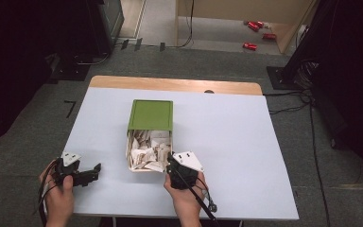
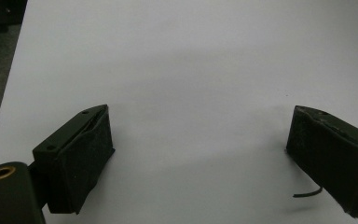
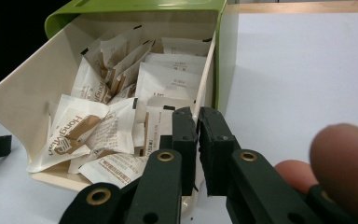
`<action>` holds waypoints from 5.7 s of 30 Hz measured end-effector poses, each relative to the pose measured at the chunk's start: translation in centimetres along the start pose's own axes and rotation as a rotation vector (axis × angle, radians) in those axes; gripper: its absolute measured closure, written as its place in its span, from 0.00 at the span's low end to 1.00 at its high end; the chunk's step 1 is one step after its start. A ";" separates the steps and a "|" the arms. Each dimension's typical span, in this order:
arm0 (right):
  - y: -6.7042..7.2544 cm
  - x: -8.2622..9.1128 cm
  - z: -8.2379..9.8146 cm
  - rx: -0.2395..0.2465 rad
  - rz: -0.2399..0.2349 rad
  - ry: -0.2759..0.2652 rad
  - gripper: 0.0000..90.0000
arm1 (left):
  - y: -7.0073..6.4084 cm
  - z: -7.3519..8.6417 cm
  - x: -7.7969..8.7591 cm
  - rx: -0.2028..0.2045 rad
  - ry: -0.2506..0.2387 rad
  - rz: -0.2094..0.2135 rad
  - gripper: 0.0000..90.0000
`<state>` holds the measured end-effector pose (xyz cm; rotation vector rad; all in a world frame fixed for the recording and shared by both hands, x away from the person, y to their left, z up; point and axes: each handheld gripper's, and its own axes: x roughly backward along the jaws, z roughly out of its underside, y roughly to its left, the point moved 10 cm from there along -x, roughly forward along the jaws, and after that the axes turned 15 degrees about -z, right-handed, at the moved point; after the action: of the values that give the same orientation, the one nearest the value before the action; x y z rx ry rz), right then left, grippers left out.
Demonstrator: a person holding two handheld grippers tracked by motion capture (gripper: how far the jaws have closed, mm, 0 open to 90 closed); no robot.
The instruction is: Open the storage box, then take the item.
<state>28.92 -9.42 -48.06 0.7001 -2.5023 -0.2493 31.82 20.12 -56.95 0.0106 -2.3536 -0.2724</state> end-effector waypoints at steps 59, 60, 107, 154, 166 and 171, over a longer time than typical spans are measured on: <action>1.5 4.1 -1.9 0.033 -0.023 -0.036 0.56 | 0.0 0.0 0.0 0.000 0.001 0.000 0.08; 1.5 4.1 -1.9 0.033 -0.023 -0.036 0.56 | 0.0 0.0 0.0 0.000 0.001 0.000 0.08; 8.2 -3.4 3.3 0.063 -0.167 0.118 0.80 | 0.0 0.0 0.0 0.001 0.001 0.001 0.08; 8.6 -3.6 4.3 0.017 -0.192 0.099 0.85 | 0.0 0.0 0.0 -0.001 0.002 0.001 0.08; 8.3 -3.0 3.2 0.056 -0.211 0.063 0.98 | 0.0 0.0 0.0 0.001 0.001 0.000 0.08; 8.2 -2.5 2.4 0.071 -0.205 0.044 0.99 | 0.0 0.0 0.0 0.001 0.001 0.001 0.08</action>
<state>25.97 -1.08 -48.68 0.9827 -2.4087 -0.2163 31.83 20.11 -56.96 0.0107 -2.3523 -0.2709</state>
